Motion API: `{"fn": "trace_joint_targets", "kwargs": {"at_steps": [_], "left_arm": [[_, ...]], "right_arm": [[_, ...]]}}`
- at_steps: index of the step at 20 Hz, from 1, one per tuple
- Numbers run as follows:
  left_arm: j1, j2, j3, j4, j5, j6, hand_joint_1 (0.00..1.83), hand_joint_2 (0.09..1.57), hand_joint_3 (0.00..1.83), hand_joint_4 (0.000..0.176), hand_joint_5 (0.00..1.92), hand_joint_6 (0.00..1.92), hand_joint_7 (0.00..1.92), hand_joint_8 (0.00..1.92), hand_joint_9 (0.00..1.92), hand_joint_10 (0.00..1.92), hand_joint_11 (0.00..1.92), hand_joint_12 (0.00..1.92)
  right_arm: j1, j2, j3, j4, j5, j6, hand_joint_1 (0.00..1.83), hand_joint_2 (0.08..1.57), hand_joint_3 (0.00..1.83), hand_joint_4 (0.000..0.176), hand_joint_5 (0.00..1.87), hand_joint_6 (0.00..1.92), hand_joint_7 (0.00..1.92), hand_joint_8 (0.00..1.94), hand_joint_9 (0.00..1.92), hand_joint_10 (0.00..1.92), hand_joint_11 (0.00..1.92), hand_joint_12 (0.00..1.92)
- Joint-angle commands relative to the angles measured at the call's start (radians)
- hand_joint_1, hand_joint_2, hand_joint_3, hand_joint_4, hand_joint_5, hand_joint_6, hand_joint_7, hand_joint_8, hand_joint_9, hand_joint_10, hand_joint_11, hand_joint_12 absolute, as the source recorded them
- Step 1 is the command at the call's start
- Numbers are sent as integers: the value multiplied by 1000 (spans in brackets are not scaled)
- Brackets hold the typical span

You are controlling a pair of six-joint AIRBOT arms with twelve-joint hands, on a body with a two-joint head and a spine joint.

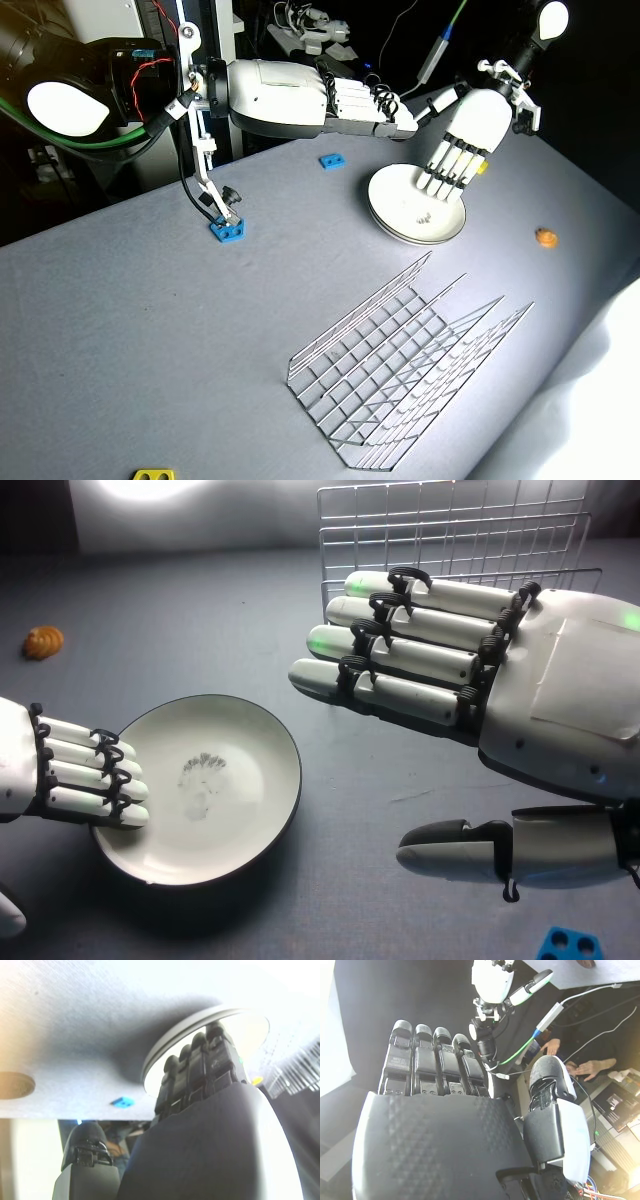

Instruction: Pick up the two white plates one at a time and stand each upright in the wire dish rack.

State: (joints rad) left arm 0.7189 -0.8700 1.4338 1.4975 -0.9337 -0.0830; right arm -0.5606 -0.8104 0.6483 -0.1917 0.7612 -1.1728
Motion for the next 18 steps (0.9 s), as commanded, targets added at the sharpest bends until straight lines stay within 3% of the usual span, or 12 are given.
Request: {"fn": "trace_joint_targets", "kwargs": {"at_steps": [1,13,14,18], "left_arm": [[5,-3,11,-39,-26,-5,0,1110,0,0,48,0,10,0,22,0,0,163],[25,-11,13,-20,-32,-5,0,1112,1,0,57,1,30,3,35,4,0,195],[30,-13,13,-18,-28,-5,0,1110,0,0,55,0,28,1,35,2,0,169],[44,-20,12,-16,-20,-5,0,1107,1,0,75,0,45,3,53,2,0,215]], "right_arm": [[6,2,-6,6,130,-1,0,1220,1,0,0,0,0,0,0,0,0,0],[1,2,-5,6,118,-3,9,1223,1,0,0,0,0,0,0,0,0,0],[1,1,-5,6,116,-9,209,1220,0,0,0,0,0,0,0,0,0,0],[-1,-2,-3,6,114,-16,583,1233,0,0,0,0,0,0,0,0,0,0]]}}
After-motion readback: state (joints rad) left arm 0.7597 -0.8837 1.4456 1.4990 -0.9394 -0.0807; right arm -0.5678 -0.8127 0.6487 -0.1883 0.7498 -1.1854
